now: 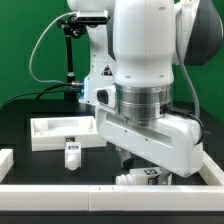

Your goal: Assemble one leg

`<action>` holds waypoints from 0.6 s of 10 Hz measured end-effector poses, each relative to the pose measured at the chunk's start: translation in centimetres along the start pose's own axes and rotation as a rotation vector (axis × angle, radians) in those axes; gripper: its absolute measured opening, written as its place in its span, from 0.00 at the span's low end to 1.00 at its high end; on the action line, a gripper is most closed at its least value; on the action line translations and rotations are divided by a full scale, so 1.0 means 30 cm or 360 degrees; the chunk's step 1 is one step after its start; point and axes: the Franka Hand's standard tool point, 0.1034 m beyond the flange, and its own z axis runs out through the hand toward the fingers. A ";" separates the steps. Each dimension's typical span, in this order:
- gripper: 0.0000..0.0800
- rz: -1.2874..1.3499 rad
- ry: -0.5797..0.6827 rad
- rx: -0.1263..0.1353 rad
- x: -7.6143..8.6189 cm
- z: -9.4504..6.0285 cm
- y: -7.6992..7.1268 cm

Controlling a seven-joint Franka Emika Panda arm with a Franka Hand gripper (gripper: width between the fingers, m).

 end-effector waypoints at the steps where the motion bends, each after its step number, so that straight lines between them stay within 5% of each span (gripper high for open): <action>1: 0.49 0.0000 0.0000 0.0000 0.000 0.000 0.000; 4: 0.35 -0.0156 -0.0002 0.0003 0.025 -0.038 0.031; 6: 0.35 -0.0316 -0.0042 0.0009 0.074 -0.193 0.155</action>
Offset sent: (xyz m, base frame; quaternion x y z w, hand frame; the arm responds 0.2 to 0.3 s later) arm -0.0370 -0.0419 0.0376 -0.0328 -0.0361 -0.1067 0.9931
